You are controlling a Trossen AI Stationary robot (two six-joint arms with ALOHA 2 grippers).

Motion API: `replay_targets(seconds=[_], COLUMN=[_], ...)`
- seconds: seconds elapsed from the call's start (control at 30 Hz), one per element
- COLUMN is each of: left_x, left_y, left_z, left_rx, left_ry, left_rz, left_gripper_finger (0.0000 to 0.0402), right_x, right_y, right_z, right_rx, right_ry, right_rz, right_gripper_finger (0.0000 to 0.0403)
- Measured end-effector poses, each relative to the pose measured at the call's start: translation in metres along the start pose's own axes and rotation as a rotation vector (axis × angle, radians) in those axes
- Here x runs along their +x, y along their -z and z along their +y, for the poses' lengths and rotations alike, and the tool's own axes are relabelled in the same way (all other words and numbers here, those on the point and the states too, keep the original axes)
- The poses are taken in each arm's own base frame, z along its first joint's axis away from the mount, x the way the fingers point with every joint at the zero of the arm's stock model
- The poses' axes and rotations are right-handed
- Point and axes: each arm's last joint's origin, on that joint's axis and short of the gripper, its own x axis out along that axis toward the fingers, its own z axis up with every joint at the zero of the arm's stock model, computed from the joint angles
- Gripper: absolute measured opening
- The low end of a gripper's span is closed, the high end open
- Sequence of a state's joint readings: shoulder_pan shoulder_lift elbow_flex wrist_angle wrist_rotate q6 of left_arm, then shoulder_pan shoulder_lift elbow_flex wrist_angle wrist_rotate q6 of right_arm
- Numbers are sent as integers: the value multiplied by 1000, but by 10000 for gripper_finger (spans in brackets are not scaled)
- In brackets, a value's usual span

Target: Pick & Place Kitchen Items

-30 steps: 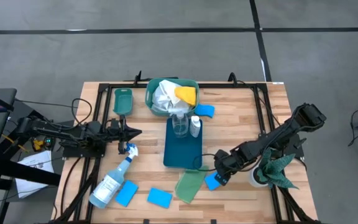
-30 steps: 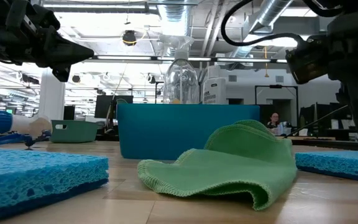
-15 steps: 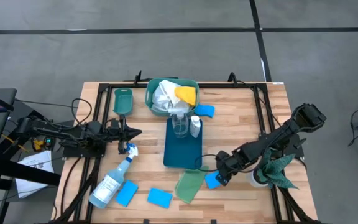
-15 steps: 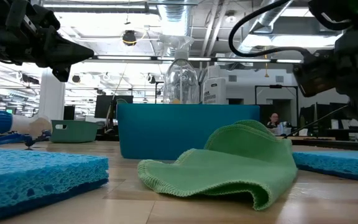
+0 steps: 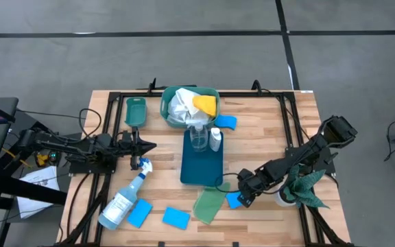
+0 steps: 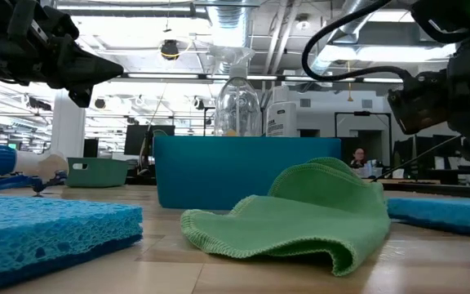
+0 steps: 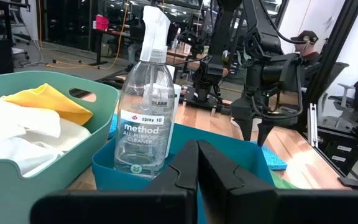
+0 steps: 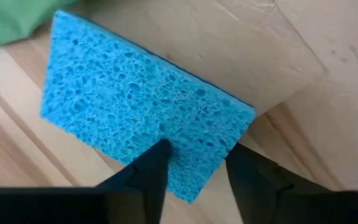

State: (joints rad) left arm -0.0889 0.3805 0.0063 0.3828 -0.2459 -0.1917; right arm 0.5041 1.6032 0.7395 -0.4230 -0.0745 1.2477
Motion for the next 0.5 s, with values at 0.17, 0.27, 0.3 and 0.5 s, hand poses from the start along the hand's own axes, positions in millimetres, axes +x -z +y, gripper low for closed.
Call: replay_targets(seconds=[0.17,0.27,0.3,0.5], left_x=[0,0,0,0], left_y=[0,0,0,0], left_z=[0,0,0,0], left_rx=[0,0,0,0], left_ry=[0,0,0,0], left_rz=[0,0,0,0], left_gripper_finger=[0,0,0,0], right_x=[-4,-8,-8,-9], right_y=[-1,-2,-2,0], right_z=[0,2,2,3], right_rx=[-33,-54,-53,-52], right_ry=[-11,-30,-32,-48], right_rz=[-36,-71,-72,-59], right_gripper_finger=[57,11,8,3])
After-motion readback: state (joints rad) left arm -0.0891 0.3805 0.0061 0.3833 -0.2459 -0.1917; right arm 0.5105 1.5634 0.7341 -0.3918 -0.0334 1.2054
